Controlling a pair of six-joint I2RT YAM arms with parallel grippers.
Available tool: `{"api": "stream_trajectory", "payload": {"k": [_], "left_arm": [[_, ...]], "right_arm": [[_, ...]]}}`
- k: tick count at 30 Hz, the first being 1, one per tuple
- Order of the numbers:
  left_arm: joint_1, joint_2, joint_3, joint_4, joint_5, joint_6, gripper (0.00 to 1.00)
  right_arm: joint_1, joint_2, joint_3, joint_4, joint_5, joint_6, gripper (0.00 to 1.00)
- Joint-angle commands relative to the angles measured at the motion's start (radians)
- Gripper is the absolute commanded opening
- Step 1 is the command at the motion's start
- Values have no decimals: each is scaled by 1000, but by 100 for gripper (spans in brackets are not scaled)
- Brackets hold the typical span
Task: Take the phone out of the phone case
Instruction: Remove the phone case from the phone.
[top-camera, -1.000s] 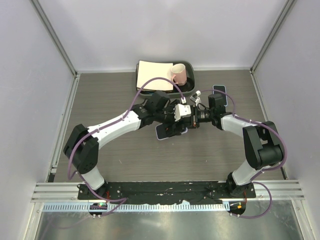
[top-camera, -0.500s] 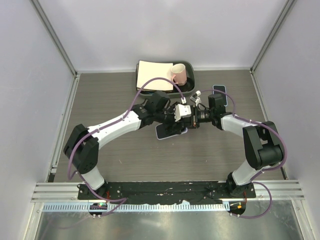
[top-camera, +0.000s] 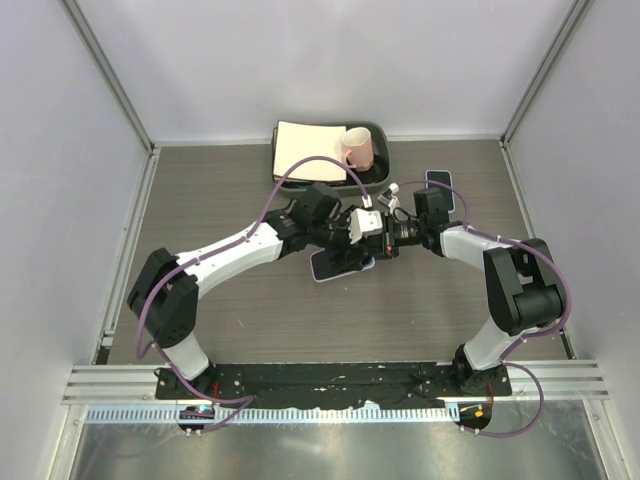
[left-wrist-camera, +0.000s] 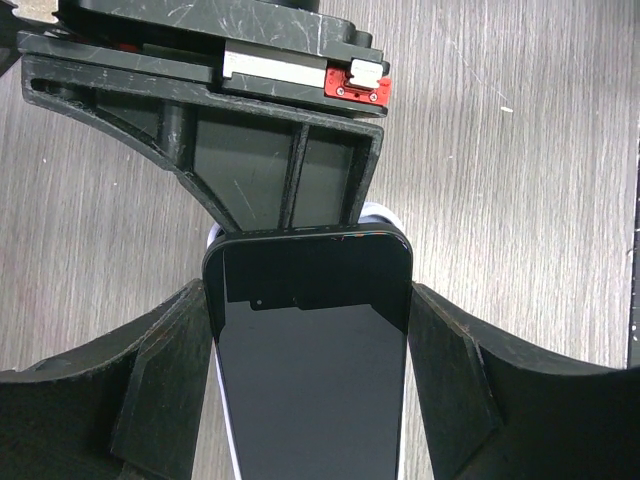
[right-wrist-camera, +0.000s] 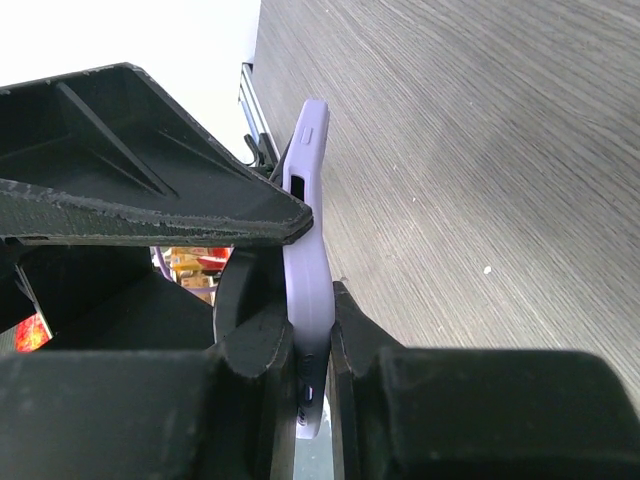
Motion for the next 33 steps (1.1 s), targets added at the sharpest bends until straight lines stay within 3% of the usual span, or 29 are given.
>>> {"api": "stream_trajectory", "payload": {"k": [1,19,33], "left_arm": [[12,-86,14,37,89,-37,0],[84,-156,-37,94,198,-122,0],[61,-78,-85,189,206,-198,0]], "right_arm": [[-21,-8,30,-9,45,-43,1],[-67,-5,7,28,85,-15,1],[-42,10,28,-27,140,-66,1]]}}
